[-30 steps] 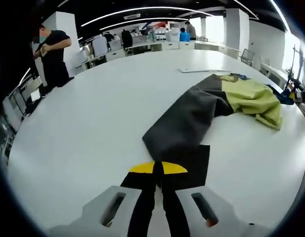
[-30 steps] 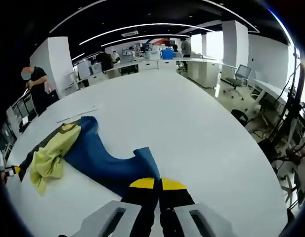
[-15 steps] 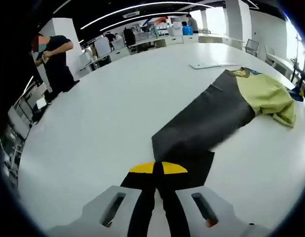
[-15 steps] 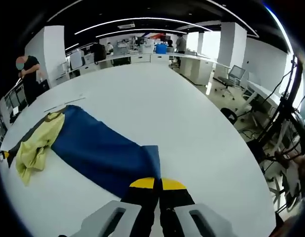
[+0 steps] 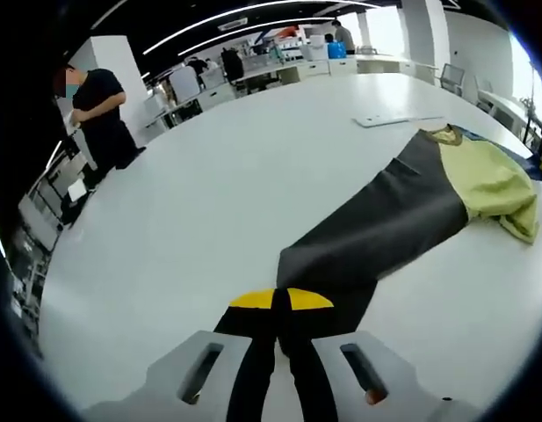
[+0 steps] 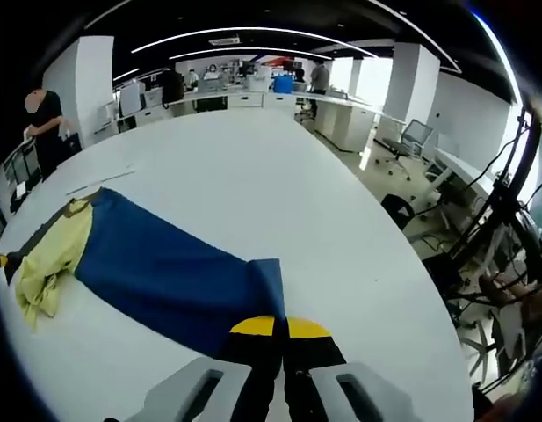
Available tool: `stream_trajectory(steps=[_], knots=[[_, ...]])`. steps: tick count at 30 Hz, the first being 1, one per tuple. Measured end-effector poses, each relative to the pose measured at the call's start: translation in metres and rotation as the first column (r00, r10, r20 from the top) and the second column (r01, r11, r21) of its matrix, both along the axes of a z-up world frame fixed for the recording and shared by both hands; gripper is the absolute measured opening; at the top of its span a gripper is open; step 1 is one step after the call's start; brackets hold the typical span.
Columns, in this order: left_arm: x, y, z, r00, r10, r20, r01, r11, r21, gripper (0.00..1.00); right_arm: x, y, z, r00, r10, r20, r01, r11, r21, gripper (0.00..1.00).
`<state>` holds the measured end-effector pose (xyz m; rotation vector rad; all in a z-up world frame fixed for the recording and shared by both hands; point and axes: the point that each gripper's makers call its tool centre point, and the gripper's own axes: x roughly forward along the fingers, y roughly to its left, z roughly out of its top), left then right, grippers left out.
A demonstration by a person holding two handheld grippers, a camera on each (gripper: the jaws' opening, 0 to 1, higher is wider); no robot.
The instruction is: Fold the garment on the visible template until the final outline fits inside the template.
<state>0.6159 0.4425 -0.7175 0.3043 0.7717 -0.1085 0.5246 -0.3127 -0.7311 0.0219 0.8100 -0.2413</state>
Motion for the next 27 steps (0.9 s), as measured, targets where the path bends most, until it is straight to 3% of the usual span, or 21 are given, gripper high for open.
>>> stream_trajectory(steps=[7,10,12,13,15,18,20,23,27], knots=[[-0.004,0.002,-0.002,1.0,0.004,-0.021,-0.004,1.0,0.019,0.0,0.001,0.0,-0.006,0.999,0.041,-0.024,-0.041,0.999,-0.018,0.0],[-0.007,0.0,0.001,1.0,-0.004,-0.024,0.004,1.0,0.025,0.03,0.001,-0.001,-0.004,0.995,0.091,-0.035,-0.093,0.993,-0.071,0.0],[-0.008,-0.002,0.006,1.0,-0.016,-0.005,0.016,0.999,0.028,0.04,0.001,0.001,-0.004,0.993,0.11,-0.038,-0.112,0.991,-0.071,0.12],[-0.009,-0.003,0.008,1.0,-0.017,-0.001,0.017,1.0,0.024,0.06,0.001,0.003,-0.002,0.993,0.115,-0.028,-0.117,0.991,-0.062,0.24],[-0.011,-0.008,0.014,1.0,-0.02,0.02,0.02,1.0,0.002,0.13,0.003,0.007,0.004,0.992,0.122,0.005,-0.122,0.992,-0.042,0.37],[-0.014,-0.019,0.02,0.999,-0.025,0.037,0.027,0.998,-0.057,0.23,0.005,0.015,0.012,0.988,0.15,0.039,-0.149,0.988,-0.029,0.4],[-0.014,-0.033,0.029,0.994,-0.077,0.077,0.084,0.993,-0.088,0.28,0.007,0.025,0.019,0.982,0.176,0.07,-0.176,0.984,-0.012,0.49],[-0.021,-0.05,0.035,0.986,-0.144,0.082,0.152,0.984,-0.094,0.31,0.008,0.041,0.026,0.97,0.22,0.1,-0.223,0.974,0.023,0.59],[-0.024,-0.074,0.046,0.959,-0.244,0.143,0.256,0.964,-0.067,0.36,0.007,0.079,0.034,0.932,0.345,0.113,-0.353,0.933,0.064,0.69]])
